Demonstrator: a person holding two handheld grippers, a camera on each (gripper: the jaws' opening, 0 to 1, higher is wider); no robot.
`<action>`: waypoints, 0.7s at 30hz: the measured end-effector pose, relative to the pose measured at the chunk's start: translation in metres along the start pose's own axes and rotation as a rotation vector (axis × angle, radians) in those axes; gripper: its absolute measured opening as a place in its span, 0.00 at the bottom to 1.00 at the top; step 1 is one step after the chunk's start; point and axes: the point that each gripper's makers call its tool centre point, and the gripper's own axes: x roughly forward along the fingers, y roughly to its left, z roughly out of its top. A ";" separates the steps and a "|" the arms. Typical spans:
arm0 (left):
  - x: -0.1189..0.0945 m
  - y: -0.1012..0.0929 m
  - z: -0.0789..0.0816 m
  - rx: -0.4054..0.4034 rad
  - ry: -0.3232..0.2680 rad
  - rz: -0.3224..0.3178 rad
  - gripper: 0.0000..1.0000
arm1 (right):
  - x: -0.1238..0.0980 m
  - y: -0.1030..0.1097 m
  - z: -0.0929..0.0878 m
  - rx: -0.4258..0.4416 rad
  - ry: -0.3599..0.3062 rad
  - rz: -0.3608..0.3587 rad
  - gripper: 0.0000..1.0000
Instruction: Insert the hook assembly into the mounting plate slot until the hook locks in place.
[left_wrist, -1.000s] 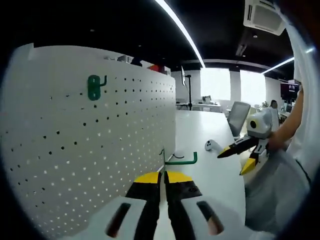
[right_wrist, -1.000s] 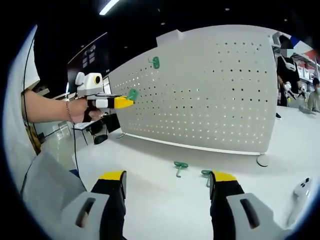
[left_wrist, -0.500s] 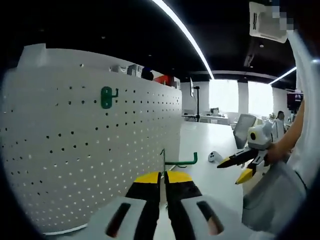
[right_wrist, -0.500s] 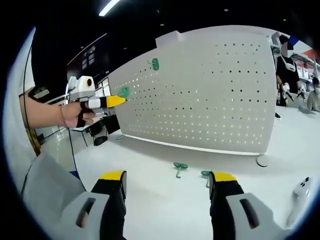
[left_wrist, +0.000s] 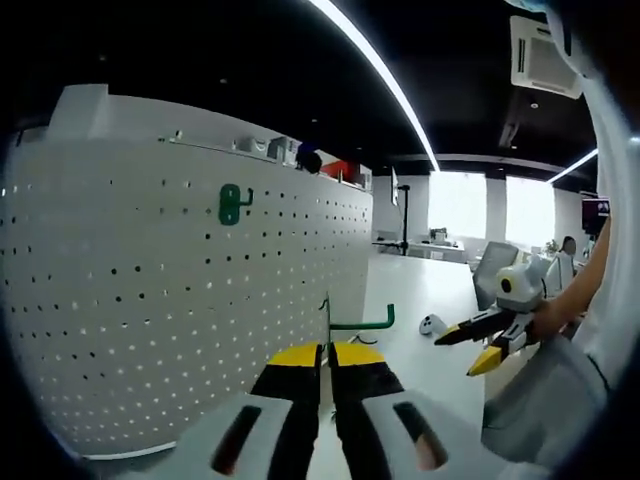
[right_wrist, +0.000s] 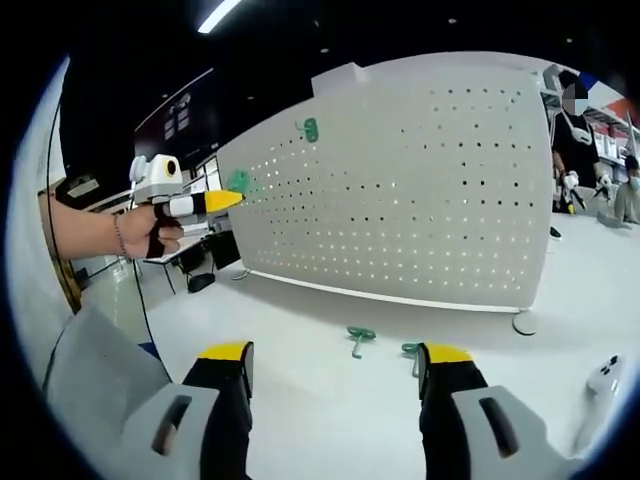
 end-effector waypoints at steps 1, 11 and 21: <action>0.000 0.000 0.000 -0.002 0.000 0.000 0.03 | 0.000 0.000 0.000 -0.001 -0.001 0.000 0.65; 0.001 -0.001 0.000 0.000 -0.001 0.000 0.03 | -0.007 0.015 0.039 -0.006 -0.166 0.058 0.65; -0.001 0.000 -0.004 -0.023 0.000 0.012 0.03 | -0.010 0.037 0.071 -0.030 -0.290 0.137 0.66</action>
